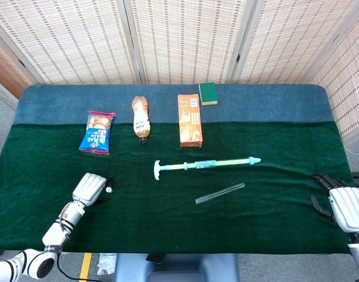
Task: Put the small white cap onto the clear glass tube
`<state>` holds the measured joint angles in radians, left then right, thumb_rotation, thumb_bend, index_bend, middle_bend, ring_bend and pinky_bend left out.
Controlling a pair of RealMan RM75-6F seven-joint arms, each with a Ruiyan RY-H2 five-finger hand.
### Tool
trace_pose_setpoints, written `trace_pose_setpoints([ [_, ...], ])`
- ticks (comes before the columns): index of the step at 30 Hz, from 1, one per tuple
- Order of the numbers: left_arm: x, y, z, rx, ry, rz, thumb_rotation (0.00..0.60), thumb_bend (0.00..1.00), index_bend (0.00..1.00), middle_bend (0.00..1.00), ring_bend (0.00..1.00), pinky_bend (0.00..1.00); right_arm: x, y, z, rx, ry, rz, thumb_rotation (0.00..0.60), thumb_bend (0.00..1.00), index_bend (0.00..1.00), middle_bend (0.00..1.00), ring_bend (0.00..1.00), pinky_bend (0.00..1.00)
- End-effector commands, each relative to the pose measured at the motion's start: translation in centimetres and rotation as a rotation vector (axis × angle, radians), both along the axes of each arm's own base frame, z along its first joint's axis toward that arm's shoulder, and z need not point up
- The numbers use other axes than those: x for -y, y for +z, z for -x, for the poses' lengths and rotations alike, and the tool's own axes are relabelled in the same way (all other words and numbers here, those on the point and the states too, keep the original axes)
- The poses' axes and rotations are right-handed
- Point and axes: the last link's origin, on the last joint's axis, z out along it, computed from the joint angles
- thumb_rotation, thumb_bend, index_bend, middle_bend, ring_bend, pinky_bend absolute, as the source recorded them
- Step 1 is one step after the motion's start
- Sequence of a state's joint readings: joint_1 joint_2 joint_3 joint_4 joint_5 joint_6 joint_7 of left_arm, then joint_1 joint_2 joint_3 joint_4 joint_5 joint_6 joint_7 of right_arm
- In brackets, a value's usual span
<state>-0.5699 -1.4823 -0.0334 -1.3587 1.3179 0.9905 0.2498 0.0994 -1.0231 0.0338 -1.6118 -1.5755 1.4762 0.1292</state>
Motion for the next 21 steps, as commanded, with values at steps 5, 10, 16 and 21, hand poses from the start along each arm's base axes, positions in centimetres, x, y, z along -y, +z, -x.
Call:
trace_pose_setpoints([
  [5,-0.2,0.0,0.1,0.005,0.007,-0.002,0.600,0.41,0.49,0.97,0.89,0.79,0.0,0.0,0.1,0.000,-0.004,0.000,0.600,0.51,0.30,0.33,0.44,0.42],
  [10,-0.4,-0.1,0.2,0.005,0.005,-0.007,0.600,0.41,0.53,0.97,0.89,0.79,0.0,0.0,0.0,-0.002,-0.003,-0.002,0.600,0.51,0.30,0.33,0.45,0.42],
  [16,-0.4,0.3,0.0,0.042,0.011,-0.012,0.600,0.45,0.57,0.98,0.91,0.79,0.1,0.0,-0.1,-0.005,-0.001,-0.003,0.600,0.51,0.30,0.33,0.45,0.42],
  [21,-0.3,1.8,-0.3,0.097,0.024,-0.025,0.600,0.47,0.57,0.99,0.91,0.79,0.5,-0.5,-0.9,-0.022,0.027,-0.034,0.600,0.51,0.30,0.35,0.47,0.42],
])
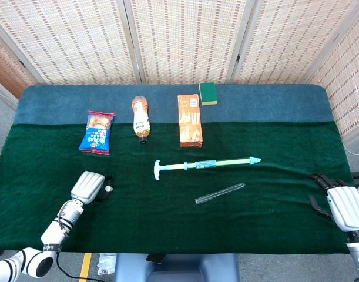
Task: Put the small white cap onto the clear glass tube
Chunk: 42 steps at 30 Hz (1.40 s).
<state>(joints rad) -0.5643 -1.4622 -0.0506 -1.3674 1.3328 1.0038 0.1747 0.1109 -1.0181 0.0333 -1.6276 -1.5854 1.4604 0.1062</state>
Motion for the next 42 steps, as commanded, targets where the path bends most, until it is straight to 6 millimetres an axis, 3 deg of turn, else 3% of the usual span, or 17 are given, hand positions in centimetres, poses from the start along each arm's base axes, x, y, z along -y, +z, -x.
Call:
trace_pose_setpoints([
  [1,0.1,1.1,-0.4,0.045,0.010,-0.008,0.600,0.48,0.57,0.99,0.91,0.79,0.3,-0.5,-0.6,-0.014,0.020,-0.030,0.600,0.51,0.30,0.36,0.48,0.42],
  [4,0.4,2.5,-0.9,0.093,0.018,-0.014,0.600,0.49,0.57,0.99,0.91,0.79,1.0,-1.6,-1.6,-0.052,0.053,-0.093,0.600,0.51,0.30,0.39,0.52,0.46],
  [6,0.6,3.2,-1.2,0.112,0.019,-0.015,0.600,0.49,0.57,0.99,0.91,0.79,1.7,-2.3,-2.3,-0.067,0.071,-0.121,0.600,0.51,0.29,0.44,0.60,0.56],
  [8,1.0,3.8,-1.5,0.130,0.021,-0.011,0.600,0.49,0.57,0.99,0.91,0.79,2.5,-3.3,-3.0,-0.099,0.095,-0.154,0.600,0.51,0.30,0.58,0.78,0.73],
  [11,1.6,4.5,-1.8,0.148,0.023,-0.001,0.600,0.49,0.57,1.00,0.92,0.79,3.9,-5.0,-3.8,-0.156,0.128,-0.197,0.600,0.51,0.30,0.74,0.95,0.90],
  [14,2.3,4.8,-2.0,0.155,0.024,0.017,0.600,0.49,0.57,1.00,0.92,0.79,5.1,-7.1,-4.8,-0.188,0.158,-0.253,0.600,0.51,0.32,0.83,1.00,0.99],
  [20,3.0,4.6,-2.1,0.141,0.031,0.046,0.600,0.49,0.56,1.00,0.92,0.80,6.9,-11.2,-6.7,-0.276,0.221,-0.359,0.600,0.51,0.35,0.92,1.00,1.00],
  [26,3.2,4.6,-2.0,0.138,0.037,0.046,0.600,0.49,0.55,1.00,0.92,0.80,8.2,-14.1,-8.1,-0.321,0.262,-0.391,0.600,0.51,0.37,0.93,1.00,1.00],
  [29,3.2,4.6,-1.9,0.139,0.044,0.049,0.600,0.49,0.55,1.00,0.92,0.80,8.5,-15.4,-8.4,-0.319,0.262,-0.399,0.600,0.50,0.38,0.94,1.00,1.00],
  [33,3.2,4.5,-1.8,0.136,0.048,0.051,0.600,0.49,0.54,1.00,0.92,0.80,8.7,-16.7,-8.8,-0.339,0.280,-0.388,0.600,0.41,0.40,0.94,1.00,1.00],
  [42,3.1,4.2,-1.8,0.134,0.051,0.057,0.600,0.49,0.54,1.00,0.92,0.80,9.6,-19.4,-10.2,-0.349,0.290,-0.406,0.600,0.40,0.42,0.95,1.00,1.00],
])
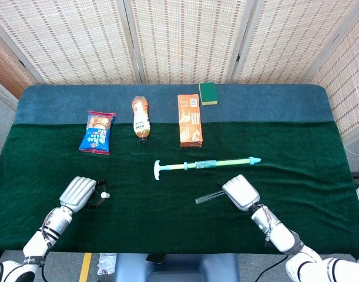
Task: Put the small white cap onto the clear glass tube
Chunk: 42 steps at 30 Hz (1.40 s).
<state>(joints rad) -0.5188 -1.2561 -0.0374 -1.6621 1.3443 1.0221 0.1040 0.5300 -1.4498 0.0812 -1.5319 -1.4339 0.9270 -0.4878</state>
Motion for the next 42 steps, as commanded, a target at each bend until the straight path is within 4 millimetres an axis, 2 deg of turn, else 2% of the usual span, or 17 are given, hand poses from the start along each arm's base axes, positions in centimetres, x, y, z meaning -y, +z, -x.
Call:
trace_pose_setpoints([
  [1,0.0,0.0,0.1,0.000,0.005,0.002,0.600,0.49,0.53,1.00,0.92,0.80,0.3,-0.9,-0.4,-0.012,0.002,-0.011,0.600,0.40,0.42,0.95,1.00,1.00],
  [16,-0.3,-0.1,0.5,-0.002,0.019,0.006,0.600,0.49,0.52,1.00,0.92,0.80,0.8,-2.8,-1.0,-0.043,0.000,-0.023,0.600,0.40,0.42,0.95,1.00,1.00],
  [21,-0.3,-0.1,0.5,-0.001,0.021,0.007,0.600,0.49,0.52,1.00,0.91,0.80,0.8,-3.1,-0.9,-0.043,-0.007,-0.024,0.600,0.40,0.46,0.95,1.00,1.00],
  [34,-0.4,-0.1,0.7,0.012,0.022,-0.007,0.600,0.49,0.52,1.00,0.91,0.80,1.1,-3.9,-1.2,-0.059,-0.011,-0.025,0.600,0.40,0.64,0.95,1.00,1.00],
  [39,-0.6,1.1,0.5,0.066,0.032,-0.030,0.600,0.49,0.52,1.00,0.91,0.80,1.2,-3.6,-1.6,-0.007,-0.041,-0.020,0.600,0.40,0.77,0.98,1.00,1.00],
  [42,-0.9,2.3,-0.1,0.137,0.043,-0.040,0.600,0.49,0.52,1.00,0.91,0.80,1.2,-2.9,-2.6,0.063,-0.051,-0.012,0.600,0.43,0.83,0.99,1.00,1.00],
])
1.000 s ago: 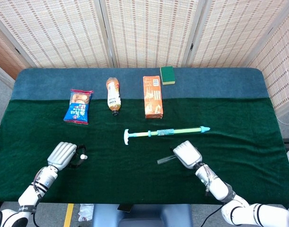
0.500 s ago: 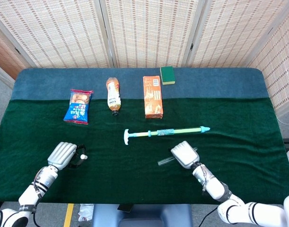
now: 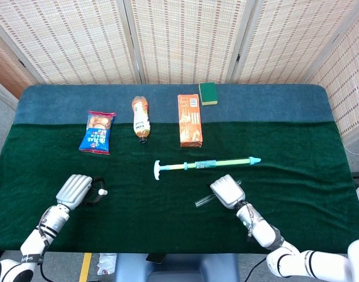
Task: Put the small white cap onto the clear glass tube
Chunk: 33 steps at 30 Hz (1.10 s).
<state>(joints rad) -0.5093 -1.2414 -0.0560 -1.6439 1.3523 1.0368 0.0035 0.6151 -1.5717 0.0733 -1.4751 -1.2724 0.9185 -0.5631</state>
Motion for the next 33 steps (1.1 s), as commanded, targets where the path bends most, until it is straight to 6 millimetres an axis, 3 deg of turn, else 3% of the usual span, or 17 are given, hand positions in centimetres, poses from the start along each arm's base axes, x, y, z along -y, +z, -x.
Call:
trace_pose_setpoints([
  [1,-0.3,1.6,-0.8,0.088,0.008,-0.017,0.600,0.49,0.52,1.00,0.91,0.80,0.1,0.9,-1.2,0.085,-0.015,0.011,0.600,0.45,0.85,1.00,1.00,1.00],
  [8,-0.5,4.6,-3.0,0.259,-0.024,-0.051,0.600,0.49,0.53,1.00,0.91,0.80,-0.3,3.1,-4.9,0.312,-0.038,-0.006,0.600,0.51,0.91,1.00,1.00,1.00],
  [14,0.6,5.9,-5.8,0.390,-0.104,-0.053,0.600,0.51,0.53,1.00,0.91,0.80,-0.3,3.1,-8.3,0.473,-0.105,-0.082,0.600,0.52,0.94,1.00,1.00,1.00],
  [23,2.1,5.9,-9.0,0.416,-0.262,-0.077,0.600,0.52,0.54,1.00,0.92,0.80,0.5,1.7,-12.9,0.618,-0.187,-0.133,0.600,0.53,0.96,1.00,1.00,1.00],
  [33,2.0,4.6,-10.3,0.375,-0.325,-0.075,0.600,0.52,0.54,1.00,0.91,0.80,0.5,0.3,-15.1,0.731,-0.260,-0.173,0.600,0.55,0.96,1.00,1.00,1.00],
])
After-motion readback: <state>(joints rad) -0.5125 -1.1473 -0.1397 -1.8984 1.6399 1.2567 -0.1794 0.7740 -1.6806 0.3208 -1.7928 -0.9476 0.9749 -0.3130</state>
